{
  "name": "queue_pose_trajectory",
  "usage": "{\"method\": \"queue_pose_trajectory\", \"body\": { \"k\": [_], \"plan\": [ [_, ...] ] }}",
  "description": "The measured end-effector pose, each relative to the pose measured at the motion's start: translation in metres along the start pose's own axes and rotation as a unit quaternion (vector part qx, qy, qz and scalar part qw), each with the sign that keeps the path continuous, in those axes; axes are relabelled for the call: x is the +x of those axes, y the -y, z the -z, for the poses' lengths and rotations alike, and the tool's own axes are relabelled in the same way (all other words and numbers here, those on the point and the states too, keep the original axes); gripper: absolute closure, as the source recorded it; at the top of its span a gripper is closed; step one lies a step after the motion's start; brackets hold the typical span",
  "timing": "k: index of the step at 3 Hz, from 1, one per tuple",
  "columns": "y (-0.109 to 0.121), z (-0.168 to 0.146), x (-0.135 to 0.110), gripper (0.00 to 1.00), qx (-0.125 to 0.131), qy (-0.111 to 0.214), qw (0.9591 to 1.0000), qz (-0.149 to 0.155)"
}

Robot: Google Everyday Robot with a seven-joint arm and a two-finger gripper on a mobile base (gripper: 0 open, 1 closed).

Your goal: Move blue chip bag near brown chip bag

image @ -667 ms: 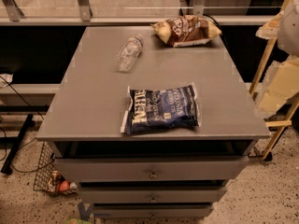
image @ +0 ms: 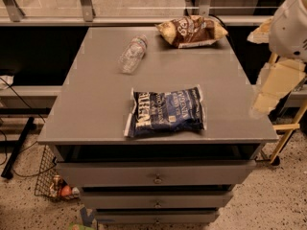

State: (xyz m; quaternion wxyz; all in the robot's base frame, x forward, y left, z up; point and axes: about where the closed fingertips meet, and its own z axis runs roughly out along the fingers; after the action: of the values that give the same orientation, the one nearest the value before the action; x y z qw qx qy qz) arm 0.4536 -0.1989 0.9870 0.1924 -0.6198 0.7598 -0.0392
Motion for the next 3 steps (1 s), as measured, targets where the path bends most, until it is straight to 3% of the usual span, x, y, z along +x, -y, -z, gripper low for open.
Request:
{"method": "queue_pose_trajectory", "body": {
  "k": [3],
  "plan": [
    [0.022,-0.125,0.001,0.0,-0.092,-0.033,0.9944,0.042]
  ]
}}
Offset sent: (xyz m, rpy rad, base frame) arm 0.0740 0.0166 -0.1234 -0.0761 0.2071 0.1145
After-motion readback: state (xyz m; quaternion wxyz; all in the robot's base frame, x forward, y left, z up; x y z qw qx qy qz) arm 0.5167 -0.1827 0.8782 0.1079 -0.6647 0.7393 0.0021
